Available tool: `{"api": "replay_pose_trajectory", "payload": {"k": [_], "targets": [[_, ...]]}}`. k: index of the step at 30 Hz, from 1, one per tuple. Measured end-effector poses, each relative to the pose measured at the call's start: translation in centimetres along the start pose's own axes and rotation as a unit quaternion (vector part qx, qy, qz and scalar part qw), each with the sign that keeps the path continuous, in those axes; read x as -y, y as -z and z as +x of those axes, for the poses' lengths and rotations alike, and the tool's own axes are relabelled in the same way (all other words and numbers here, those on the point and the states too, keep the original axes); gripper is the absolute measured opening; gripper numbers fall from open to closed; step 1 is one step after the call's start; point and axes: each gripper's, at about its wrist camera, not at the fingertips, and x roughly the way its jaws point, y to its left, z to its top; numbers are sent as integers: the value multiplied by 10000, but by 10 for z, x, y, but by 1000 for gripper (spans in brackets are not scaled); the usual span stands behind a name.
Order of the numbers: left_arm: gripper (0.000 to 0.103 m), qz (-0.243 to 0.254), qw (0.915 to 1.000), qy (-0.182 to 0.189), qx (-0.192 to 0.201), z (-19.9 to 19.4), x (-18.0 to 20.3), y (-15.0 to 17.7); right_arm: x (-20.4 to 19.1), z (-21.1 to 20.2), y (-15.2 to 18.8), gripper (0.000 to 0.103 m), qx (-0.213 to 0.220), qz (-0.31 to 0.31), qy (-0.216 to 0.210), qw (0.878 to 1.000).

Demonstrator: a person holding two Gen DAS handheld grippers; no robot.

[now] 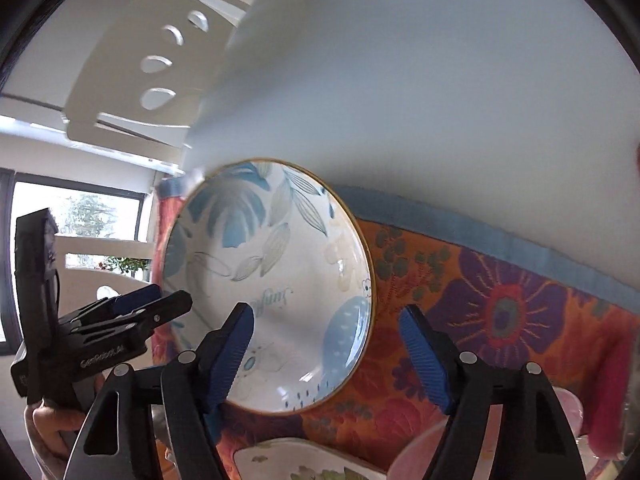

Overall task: Organize plates and bowls
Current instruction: 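Grasp the rim of the blue-leaf round plate with both grippers, then lift the blue-leaf plate with both grippers and carry it toward the stainless bowl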

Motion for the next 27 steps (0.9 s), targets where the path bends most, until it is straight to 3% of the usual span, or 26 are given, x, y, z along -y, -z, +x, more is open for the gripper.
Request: {"api": "replay_pose_trajectory", "payload": {"k": [8, 13, 17, 21, 25, 27], "targets": [[48, 186, 9998, 54, 28, 14, 8, -7, 4, 35, -8, 54, -222, 180, -136, 9995], [48, 287, 9996, 64, 42, 13, 11, -12, 2, 37, -10, 54, -138, 46, -66, 9999], [48, 202, 9991, 378, -9, 8, 5, -8, -1, 31, -9, 54, -56, -150, 57, 9999], [48, 539, 9984, 89, 124, -2, 12, 1, -5, 17, -8, 54, 100, -370, -26, 9993], [48, 390, 9984, 345, 217, -16, 12, 4, -9, 2, -6, 54, 179, -526, 57, 9984], [48, 432, 9982, 271, 316, -24, 15, 6, -9, -5, -4, 54, 218, -500, 10, 9985]]}}
